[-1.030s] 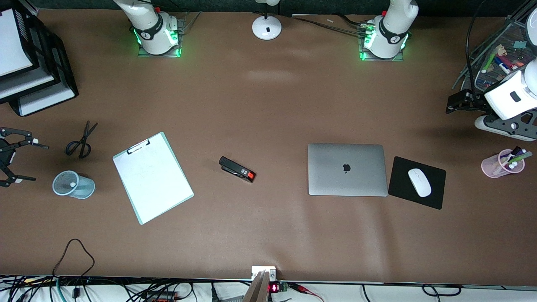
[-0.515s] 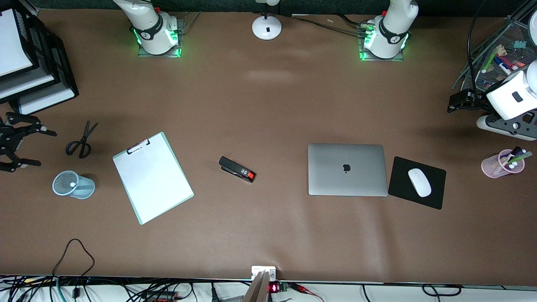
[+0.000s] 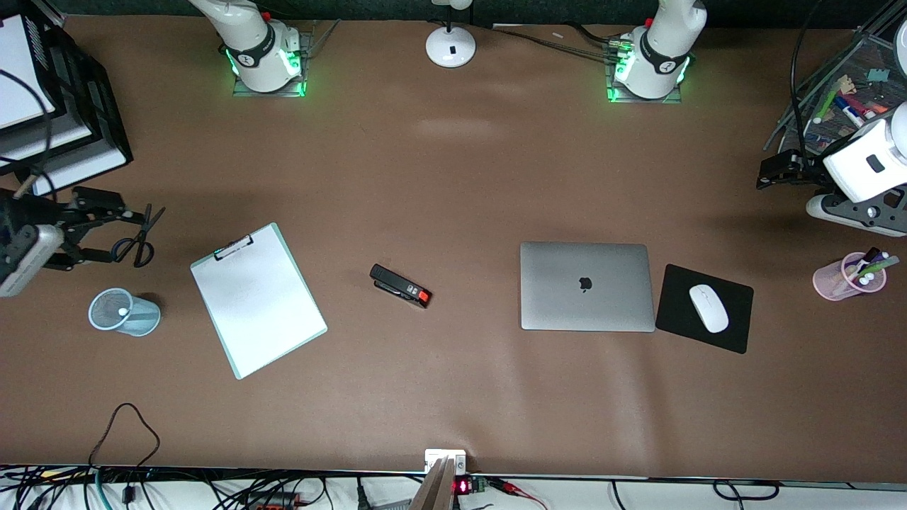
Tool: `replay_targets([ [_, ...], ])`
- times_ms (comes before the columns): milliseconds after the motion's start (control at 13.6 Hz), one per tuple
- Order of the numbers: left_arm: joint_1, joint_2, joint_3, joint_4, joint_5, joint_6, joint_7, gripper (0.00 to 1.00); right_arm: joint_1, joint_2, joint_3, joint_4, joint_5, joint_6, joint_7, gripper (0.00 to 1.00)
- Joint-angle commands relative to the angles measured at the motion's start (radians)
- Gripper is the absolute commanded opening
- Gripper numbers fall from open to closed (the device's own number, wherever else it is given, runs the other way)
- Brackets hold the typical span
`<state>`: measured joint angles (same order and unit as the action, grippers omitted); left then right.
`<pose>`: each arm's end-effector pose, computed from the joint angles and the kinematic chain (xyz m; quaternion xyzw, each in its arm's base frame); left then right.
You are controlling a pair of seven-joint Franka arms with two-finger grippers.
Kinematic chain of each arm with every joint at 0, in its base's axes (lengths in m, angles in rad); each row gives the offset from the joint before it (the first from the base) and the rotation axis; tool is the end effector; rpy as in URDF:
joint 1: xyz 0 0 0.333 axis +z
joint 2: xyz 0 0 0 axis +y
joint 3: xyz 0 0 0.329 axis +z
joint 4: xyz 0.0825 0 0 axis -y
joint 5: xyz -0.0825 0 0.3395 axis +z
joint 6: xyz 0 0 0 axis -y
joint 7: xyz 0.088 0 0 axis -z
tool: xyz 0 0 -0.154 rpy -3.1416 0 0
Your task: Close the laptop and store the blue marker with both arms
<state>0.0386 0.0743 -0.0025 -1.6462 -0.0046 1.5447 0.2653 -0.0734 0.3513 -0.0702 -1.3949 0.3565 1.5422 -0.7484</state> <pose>0.5141 0.0179 0.5189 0.9896 -0.1138 -0.0864 0.0155 0.5982 -0.0253 0.4757 -0.9402 -0.2807 0.0191 0.1918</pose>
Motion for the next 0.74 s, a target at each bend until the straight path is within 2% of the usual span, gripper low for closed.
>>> replay_targets([
  [0,0.006,0.016,0.001,0.032,-0.012,-0.031,0.005,1.00,0.046,-0.055,-0.005,-0.075,-0.053,0.027,0.185,1.00],
  [147,0.024,0.030,0.001,0.031,-0.014,-0.061,0.009,1.00,0.079,-0.063,-0.005,-0.075,-0.088,0.026,0.344,1.00],
  [368,0.026,0.033,0.001,0.037,-0.029,-0.060,0.052,1.00,0.141,-0.075,-0.005,-0.073,-0.207,0.013,0.495,1.00],
  [515,0.027,0.065,0.001,0.086,-0.031,-0.061,0.052,1.00,0.141,-0.092,-0.006,-0.072,-0.221,-0.019,0.573,1.00],
  [662,0.023,0.070,-0.002,0.097,-0.023,-0.061,0.043,1.00,0.141,-0.116,-0.005,-0.070,-0.276,-0.034,0.671,1.00],
])
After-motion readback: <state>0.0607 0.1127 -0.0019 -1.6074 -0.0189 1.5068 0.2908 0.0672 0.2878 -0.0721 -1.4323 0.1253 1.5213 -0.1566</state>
